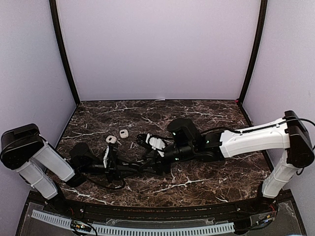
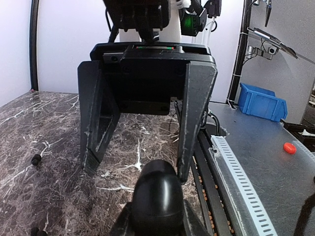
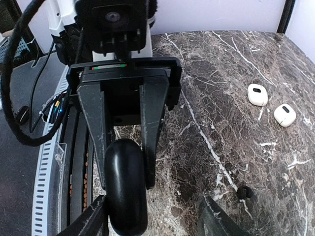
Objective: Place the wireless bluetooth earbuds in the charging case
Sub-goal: Open the charging case.
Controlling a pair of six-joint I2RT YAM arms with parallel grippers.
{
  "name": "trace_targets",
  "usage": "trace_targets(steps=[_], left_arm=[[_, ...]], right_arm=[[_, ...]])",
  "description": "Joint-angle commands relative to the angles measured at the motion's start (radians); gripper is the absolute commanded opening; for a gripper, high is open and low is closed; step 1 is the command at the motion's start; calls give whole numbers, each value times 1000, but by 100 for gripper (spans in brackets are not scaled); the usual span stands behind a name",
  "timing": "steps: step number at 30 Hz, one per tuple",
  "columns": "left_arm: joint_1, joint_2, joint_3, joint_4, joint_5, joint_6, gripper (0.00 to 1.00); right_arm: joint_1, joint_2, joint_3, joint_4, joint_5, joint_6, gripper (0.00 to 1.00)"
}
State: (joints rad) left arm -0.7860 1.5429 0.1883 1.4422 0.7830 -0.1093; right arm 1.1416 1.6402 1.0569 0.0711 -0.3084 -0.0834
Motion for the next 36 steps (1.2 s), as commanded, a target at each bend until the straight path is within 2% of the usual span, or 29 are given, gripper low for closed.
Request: trace_targets(steps=[1,5,14,22,27,31,36], left_arm=[[-4,6,10,41,68,6,16],[-6,7,10,40,70,5,16],[-6,6,11,43,64,-4,16],[-6,32,22,63,45,-64,16],[-6,28,19,58,33,-70,16],[3,14,7,73,-7,-80,16],[58,-5,-11,80,-48,-137,16]], right_arm=[[-11,-33,-5,65,65,34,55],[-22,-68,-23,77,62,47,51],[-29,-84,-38,71,61,45,50],[-30,-91,-37,71,42,37,55],[-38,-125,-60,73,126,48,58],[-81,-181,-115,90,171,81,58],[-203,-200,-136,26,197,144,55]])
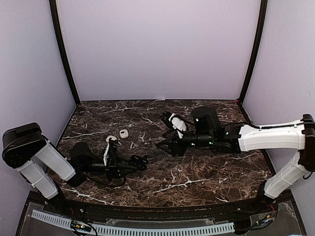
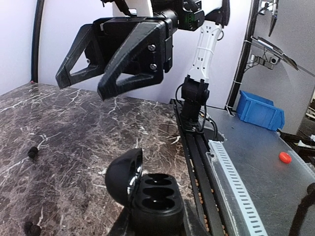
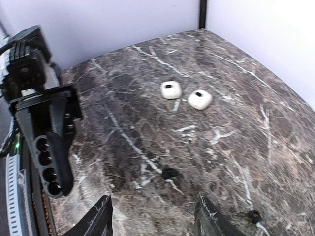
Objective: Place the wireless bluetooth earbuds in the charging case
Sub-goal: Open the charging case, then pick up the left earbud from the center of the board.
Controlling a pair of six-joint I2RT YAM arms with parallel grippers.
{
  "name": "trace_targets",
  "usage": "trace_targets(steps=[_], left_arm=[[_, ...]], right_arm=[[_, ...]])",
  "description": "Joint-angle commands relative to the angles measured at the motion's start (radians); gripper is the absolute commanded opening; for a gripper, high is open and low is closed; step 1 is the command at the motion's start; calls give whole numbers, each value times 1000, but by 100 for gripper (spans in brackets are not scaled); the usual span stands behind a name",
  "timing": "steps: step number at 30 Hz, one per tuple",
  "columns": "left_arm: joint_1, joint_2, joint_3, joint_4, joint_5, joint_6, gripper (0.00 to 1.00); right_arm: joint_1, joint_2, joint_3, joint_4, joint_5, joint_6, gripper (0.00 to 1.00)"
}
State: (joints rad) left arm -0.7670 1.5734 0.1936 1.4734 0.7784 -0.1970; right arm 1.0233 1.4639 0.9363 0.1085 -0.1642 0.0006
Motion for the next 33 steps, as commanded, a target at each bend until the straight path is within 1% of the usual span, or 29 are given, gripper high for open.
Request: trace_targets(steps=[1,6,10,13,14,20,24,33], left_arm=[[48,-39,-20,48,-48,-56,15],[80,-47,-28,39,-72,-75,15],[84,-41,-29,54,-68,-80,15],[86,-42,-31,54,-65,-75,15],[85,-41,-31,54,-66,-75,15],[87,-38,-30,56,-59,-75,15],[87,-38,-29,56,-53,-75,15],[86,-35,-28,51,-47,-74,15]], right_arm=[[-102,-20,-10,-32,75,69,54],[-183,44,42,-146,149,119,46],[-265,125,108,-223,124,189,38],[-318,219,162,-260,108,232,30],[-330,245,176,-264,110,240,29],[-353,381,271,-262,160,236,28],[-354,452,316,-256,147,220,28],[-353,528,348,-247,146,212,27]])
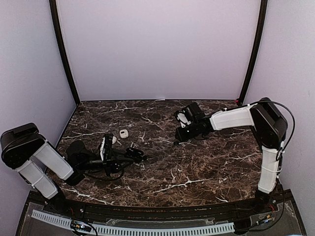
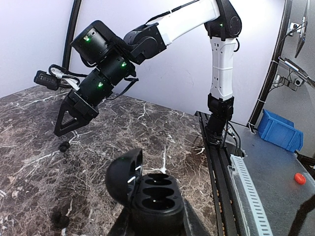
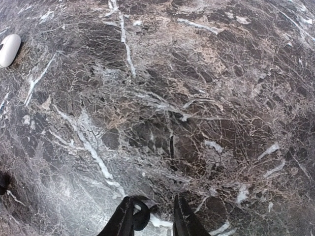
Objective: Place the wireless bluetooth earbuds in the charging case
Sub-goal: Pick up the left earbud from the center of the board.
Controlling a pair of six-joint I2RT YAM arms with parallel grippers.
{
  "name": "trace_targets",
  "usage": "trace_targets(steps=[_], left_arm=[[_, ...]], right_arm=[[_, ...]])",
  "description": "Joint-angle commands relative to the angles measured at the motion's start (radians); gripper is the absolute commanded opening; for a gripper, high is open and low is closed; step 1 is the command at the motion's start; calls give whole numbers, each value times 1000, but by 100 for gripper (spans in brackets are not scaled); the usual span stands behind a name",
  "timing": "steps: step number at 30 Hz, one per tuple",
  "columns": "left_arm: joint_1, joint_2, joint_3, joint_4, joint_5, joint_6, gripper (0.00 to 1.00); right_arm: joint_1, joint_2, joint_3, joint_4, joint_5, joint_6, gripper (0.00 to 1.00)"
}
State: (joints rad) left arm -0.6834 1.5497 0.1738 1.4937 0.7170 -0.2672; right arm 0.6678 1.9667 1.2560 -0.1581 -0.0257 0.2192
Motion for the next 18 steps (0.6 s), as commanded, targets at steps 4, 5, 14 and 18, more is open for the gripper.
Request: trace_targets(steps=[4,5,14,18], left_arm=[[4,-7,-7,33,12,-4,15],[3,-6,-7,34,13,-4,15],[4,6,-3,42,24,-8,15],[3,8,-2,45,29,-8,15]], right_arm=[[3,45,26,20,5,-14,26],[3,48,24,22,2,-14,26],[3,20,-38,52,-56,-17,26],[3,3,-66,58,-78,-16,25]])
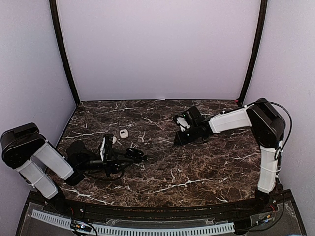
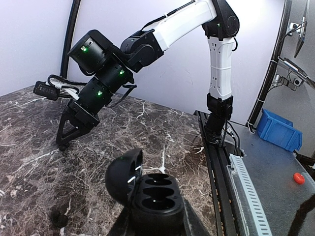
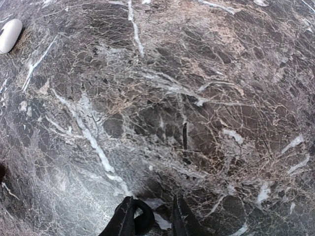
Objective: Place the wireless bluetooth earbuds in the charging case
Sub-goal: Pick up the left earbud from the center of the board.
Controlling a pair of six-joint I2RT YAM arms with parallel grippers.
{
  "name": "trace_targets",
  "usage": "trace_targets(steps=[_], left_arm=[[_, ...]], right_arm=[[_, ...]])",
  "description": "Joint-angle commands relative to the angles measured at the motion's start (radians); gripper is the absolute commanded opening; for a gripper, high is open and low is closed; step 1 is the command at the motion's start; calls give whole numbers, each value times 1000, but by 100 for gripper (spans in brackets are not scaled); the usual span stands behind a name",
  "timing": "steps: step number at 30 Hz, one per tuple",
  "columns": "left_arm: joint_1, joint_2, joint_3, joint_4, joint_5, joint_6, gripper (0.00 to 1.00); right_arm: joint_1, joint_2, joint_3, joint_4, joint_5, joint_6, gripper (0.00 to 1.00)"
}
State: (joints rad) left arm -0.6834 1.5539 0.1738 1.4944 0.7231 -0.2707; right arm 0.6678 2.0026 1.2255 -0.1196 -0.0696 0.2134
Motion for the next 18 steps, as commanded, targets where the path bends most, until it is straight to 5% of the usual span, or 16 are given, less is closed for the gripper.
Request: trace_targets(steps=[1,18], left_arm=[[3,5,-2,44,24,-5,15],[3,6,-1,44,32,-8,15]], right_arm=[[3,-35,-42,21,-36,-8,25],[11,-83,-81,22,-107,-61,20]])
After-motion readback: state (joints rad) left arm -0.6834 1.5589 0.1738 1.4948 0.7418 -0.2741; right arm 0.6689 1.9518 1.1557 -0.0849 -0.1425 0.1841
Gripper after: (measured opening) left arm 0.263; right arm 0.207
